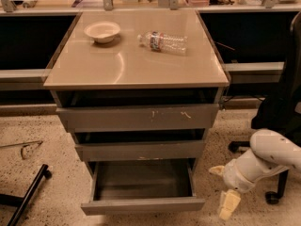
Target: Close bottom drawer
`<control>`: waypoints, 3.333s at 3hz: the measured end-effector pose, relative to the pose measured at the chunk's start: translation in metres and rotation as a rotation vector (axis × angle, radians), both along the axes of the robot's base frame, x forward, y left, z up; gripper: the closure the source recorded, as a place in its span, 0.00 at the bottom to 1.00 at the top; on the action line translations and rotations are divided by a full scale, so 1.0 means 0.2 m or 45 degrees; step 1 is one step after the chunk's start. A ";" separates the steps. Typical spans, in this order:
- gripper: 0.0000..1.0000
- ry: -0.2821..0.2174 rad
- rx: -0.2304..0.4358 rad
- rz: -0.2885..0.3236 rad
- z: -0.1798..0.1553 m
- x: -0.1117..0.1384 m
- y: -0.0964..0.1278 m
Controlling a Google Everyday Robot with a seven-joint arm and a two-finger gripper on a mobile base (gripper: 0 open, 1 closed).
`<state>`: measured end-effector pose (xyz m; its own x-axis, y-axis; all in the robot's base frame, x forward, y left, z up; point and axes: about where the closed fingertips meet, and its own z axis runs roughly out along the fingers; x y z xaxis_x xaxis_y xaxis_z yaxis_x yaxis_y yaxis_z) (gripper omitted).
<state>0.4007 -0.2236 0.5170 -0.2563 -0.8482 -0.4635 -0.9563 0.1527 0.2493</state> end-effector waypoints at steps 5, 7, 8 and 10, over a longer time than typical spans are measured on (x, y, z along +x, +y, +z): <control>0.00 0.150 0.362 0.315 -0.51 -0.26 0.39; 0.00 0.256 0.489 0.375 -0.75 -0.37 0.54; 0.00 0.152 0.483 0.381 -0.84 -0.34 0.56; 0.00 -0.012 0.434 0.398 -1.02 -0.26 0.59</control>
Offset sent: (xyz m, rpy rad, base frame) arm -0.0381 0.0510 -0.0628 0.2597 0.0549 0.2232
